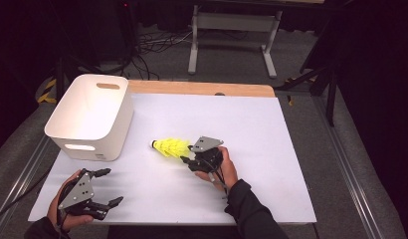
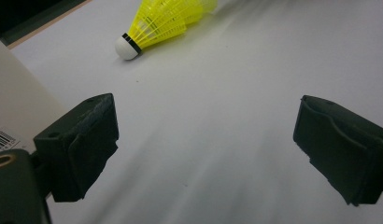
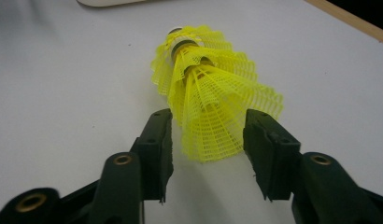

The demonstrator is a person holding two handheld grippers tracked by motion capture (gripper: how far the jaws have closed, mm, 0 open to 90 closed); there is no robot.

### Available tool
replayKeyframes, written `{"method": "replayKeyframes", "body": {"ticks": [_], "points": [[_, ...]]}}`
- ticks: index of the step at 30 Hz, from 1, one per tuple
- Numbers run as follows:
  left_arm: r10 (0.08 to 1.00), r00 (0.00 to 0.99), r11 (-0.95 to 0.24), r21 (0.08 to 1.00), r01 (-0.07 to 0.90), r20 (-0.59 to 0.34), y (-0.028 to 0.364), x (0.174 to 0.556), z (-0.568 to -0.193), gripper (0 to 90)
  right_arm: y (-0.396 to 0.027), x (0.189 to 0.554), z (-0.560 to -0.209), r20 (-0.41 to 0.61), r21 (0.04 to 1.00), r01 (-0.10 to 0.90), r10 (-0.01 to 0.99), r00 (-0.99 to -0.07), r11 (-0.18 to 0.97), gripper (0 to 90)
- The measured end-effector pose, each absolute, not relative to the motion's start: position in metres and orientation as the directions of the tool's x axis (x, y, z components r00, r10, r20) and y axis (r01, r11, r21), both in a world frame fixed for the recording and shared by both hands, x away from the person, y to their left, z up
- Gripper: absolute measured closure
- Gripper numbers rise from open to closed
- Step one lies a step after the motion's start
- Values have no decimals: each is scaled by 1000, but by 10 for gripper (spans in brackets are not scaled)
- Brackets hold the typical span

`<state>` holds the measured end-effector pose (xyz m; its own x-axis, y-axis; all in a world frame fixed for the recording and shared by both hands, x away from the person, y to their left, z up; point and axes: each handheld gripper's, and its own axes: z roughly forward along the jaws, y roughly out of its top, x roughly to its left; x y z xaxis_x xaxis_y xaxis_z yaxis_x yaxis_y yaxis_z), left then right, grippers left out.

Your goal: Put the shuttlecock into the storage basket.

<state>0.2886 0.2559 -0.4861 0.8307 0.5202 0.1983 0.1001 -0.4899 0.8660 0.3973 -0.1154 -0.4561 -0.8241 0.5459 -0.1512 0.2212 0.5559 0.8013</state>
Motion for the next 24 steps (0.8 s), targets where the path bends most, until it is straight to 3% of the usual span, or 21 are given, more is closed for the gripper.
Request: {"method": "replayKeyframes", "body": {"ticks": [8,24], "points": [[522,829,-490,866,99,201,255,288,-486,73,-119,378,-435,-241,819,113,514,-823,563,422],[524,828,-490,866,101,200,256,289,-486,73,-131,360,-417,-325,826,32,523,-788,562,310]]}}
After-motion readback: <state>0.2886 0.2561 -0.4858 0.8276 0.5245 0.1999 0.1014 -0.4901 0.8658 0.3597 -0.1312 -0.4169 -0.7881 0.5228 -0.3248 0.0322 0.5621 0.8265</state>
